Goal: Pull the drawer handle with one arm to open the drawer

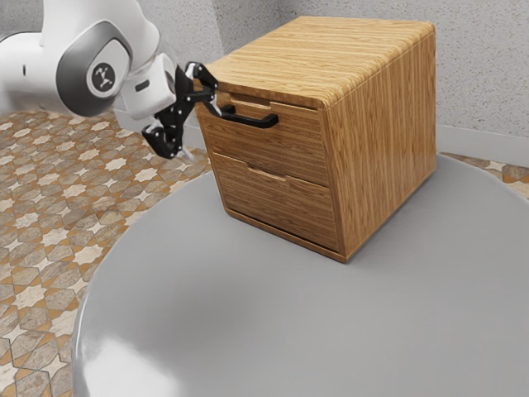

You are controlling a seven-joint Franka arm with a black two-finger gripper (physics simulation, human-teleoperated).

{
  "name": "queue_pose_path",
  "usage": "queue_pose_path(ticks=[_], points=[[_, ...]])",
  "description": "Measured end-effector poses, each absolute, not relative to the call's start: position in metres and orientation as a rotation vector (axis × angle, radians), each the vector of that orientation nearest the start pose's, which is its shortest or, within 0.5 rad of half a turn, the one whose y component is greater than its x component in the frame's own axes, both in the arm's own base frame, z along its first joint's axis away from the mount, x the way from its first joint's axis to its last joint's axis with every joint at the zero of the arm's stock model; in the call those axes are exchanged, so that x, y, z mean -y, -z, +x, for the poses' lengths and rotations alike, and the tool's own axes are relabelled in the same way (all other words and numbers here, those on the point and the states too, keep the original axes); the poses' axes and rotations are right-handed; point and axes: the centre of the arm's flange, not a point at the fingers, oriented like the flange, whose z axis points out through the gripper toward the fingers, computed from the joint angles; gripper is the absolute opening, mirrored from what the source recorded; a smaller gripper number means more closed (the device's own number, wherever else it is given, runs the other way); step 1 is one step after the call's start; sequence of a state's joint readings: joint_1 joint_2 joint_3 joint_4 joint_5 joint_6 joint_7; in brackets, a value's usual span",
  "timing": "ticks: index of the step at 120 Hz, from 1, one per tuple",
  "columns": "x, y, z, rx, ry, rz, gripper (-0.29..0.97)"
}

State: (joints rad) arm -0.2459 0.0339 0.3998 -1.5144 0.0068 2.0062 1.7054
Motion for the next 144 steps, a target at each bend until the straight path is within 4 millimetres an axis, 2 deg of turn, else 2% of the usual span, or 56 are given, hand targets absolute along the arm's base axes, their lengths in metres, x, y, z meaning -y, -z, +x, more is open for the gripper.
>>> queue_pose_path(ticks=[21,36,52,73,88,109,144], points=[[-0.111,-0.682,0.590,-1.881,0.353,-1.986,0.68],[-0.119,-0.686,0.591,-1.860,0.357,-1.992,0.68],[-0.108,-0.693,0.595,-1.867,0.371,-1.966,0.68],[-0.091,-0.686,0.603,-1.902,0.365,-1.944,0.68],[-0.094,-0.688,0.609,-1.888,0.357,-1.943,0.68],[-0.098,-0.676,0.621,-1.887,0.340,-1.960,0.68],[-0.092,-0.674,0.623,-1.898,0.356,-1.961,0.68]])
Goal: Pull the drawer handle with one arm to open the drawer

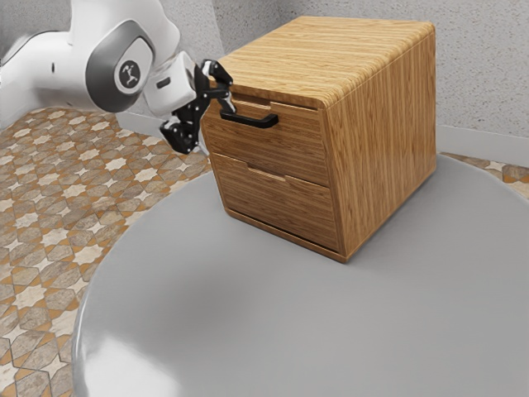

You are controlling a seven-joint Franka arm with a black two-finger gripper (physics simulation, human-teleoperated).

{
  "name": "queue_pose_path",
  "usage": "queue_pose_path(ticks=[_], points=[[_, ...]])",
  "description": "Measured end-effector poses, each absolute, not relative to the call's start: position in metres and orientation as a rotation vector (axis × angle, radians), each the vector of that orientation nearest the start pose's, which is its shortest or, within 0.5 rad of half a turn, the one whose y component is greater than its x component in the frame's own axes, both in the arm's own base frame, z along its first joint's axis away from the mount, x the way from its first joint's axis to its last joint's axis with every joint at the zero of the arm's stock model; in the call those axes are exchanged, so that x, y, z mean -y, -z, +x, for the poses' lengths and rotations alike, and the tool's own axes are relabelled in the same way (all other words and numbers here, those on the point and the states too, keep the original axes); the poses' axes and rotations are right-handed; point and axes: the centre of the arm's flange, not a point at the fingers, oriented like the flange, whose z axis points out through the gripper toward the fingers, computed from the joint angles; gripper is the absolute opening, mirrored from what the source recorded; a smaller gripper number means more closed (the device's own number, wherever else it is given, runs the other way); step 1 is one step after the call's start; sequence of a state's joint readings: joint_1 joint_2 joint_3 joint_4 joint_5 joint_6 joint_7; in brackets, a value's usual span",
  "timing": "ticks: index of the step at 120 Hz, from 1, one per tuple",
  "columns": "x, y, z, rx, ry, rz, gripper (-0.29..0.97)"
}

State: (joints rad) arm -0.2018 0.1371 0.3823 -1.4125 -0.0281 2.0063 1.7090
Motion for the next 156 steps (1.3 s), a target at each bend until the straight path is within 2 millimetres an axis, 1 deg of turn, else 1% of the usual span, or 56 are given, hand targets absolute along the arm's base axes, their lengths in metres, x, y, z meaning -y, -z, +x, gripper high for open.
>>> queue_pose_path(ticks=[22,42,64,88,103,112,122,132,148,156], points=[[-0.083,-0.667,0.629,-1.919,0.358,-1.959,0.68],[-0.085,-0.664,0.630,-1.918,0.358,-1.967,0.68],[-0.084,-0.666,0.632,-1.916,0.368,-1.965,0.68],[-0.082,-0.662,0.634,-1.921,0.371,-1.970,0.68],[-0.083,-0.659,0.636,-1.921,0.374,-1.977,0.72],[-0.083,-0.656,0.637,-1.922,0.375,-1.985,0.81],[-0.083,-0.656,0.638,-1.924,0.379,-1.986,0.69],[-0.082,-0.659,0.639,-1.921,0.386,-1.980,0.67],[-0.080,-0.653,0.642,-1.928,0.378,-1.983,0.67],[-0.080,-0.652,0.643,-1.929,0.379,-1.986,0.62]])
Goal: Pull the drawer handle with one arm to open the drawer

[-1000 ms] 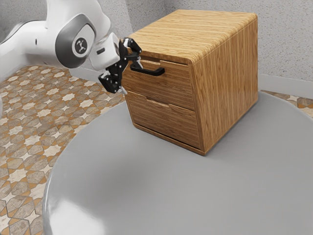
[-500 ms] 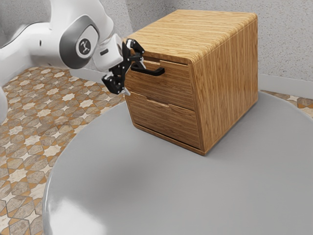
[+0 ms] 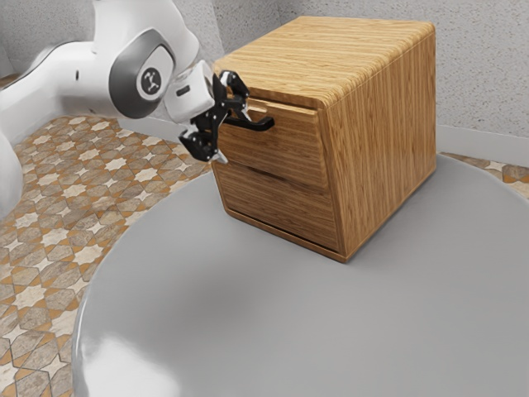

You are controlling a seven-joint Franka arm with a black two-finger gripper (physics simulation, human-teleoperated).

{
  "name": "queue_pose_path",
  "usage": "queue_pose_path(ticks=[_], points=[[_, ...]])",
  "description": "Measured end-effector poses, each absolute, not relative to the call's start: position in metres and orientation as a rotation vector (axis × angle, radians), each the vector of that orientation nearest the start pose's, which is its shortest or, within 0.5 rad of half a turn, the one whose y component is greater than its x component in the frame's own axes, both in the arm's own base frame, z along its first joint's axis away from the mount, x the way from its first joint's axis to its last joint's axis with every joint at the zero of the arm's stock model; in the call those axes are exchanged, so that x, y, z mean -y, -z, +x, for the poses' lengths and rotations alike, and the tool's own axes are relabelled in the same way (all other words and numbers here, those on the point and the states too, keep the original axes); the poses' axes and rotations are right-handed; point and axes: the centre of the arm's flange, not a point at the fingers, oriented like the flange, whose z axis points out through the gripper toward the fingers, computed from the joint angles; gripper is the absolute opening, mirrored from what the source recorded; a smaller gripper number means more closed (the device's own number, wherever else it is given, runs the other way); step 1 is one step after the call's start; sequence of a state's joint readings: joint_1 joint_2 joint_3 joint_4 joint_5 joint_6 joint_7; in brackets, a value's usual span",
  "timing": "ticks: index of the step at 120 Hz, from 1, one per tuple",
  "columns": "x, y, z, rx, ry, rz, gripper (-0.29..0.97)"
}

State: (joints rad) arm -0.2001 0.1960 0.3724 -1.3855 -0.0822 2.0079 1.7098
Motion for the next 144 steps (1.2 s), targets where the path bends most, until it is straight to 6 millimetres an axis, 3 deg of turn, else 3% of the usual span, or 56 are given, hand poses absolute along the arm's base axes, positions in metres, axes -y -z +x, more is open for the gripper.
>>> queue_pose_path(ticks=[53,94,122,144], points=[[-0.084,-0.657,0.639,-1.920,0.395,-1.992,0.31],[-0.083,-0.656,0.626,-1.935,0.404,-2.005,0.34],[-0.089,-0.656,0.607,-1.942,0.420,-2.028,0.33],[-0.094,-0.656,0.579,-1.960,0.439,-2.048,0.32]])
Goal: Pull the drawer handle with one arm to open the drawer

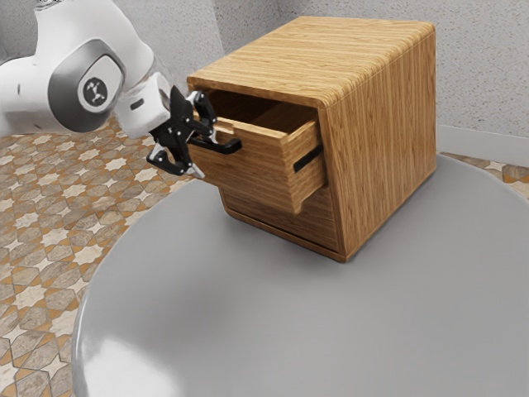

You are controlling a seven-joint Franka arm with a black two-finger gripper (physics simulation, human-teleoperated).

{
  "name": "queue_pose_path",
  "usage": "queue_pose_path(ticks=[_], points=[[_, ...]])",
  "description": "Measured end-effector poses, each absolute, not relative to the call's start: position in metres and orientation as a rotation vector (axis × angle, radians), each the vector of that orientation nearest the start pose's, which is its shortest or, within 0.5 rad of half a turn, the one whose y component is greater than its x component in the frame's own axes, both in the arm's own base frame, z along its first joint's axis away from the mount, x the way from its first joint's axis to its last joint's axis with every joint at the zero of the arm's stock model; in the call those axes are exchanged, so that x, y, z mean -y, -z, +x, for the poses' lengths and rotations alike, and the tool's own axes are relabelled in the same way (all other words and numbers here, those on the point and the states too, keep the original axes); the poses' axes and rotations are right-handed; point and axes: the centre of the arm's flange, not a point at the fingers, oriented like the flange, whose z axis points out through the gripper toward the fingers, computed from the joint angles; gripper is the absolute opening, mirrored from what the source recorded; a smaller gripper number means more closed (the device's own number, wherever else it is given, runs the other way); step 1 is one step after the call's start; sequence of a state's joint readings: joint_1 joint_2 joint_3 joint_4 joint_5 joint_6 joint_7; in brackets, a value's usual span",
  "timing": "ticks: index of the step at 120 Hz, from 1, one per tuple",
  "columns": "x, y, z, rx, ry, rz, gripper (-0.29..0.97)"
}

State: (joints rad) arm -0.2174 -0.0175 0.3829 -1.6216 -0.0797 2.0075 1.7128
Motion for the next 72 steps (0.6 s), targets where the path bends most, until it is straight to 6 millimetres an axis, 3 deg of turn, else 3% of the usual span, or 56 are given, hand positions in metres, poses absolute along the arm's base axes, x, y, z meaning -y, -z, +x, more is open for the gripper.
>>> queue_pose_path(ticks=[41,72], points=[[-0.108,-0.661,0.526,-1.970,0.470,-2.061,0.30],[-0.112,-0.659,0.508,-1.977,0.471,-2.059,0.27]])
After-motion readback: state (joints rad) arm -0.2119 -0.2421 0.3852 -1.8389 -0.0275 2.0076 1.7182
